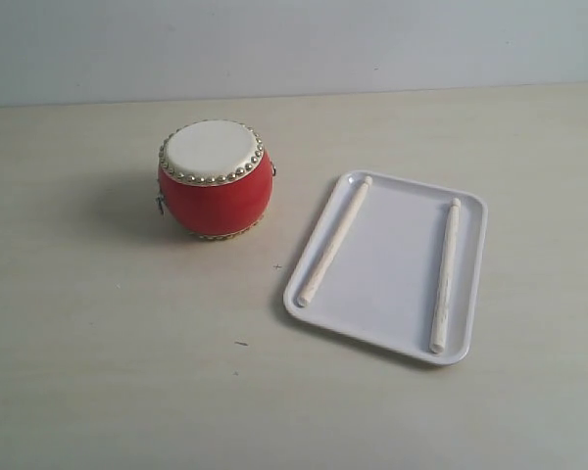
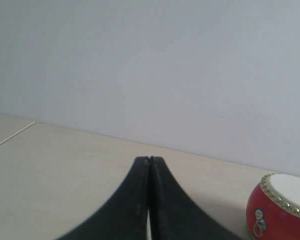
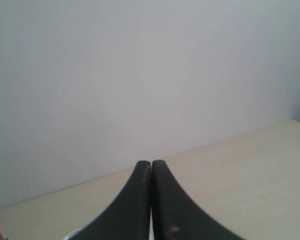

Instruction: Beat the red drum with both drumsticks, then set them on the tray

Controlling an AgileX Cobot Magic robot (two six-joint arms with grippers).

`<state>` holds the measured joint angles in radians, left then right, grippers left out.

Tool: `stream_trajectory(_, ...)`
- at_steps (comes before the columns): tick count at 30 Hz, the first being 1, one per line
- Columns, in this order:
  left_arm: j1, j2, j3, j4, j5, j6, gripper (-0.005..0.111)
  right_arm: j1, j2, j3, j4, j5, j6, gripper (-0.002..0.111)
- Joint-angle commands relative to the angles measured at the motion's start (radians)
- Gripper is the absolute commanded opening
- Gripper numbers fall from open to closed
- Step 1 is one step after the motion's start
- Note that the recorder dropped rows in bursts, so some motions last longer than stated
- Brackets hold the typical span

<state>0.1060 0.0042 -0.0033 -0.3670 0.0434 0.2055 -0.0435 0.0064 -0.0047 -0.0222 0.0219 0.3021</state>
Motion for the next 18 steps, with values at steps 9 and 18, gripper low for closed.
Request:
stream_trajectory(9, -0.057, -0.004, 0.003, -0.008, -0.014, 0.001, 0.0, -0.004, -0.006, 0.005, -0.002, -0.008, -0.001, 0.0)
stream_trajectory(18, -0.057, -0.004, 0.003, -0.008, -0.014, 0.001, 0.0, -0.004, -0.006, 0.005, -0.002, -0.008, -0.001, 0.0)
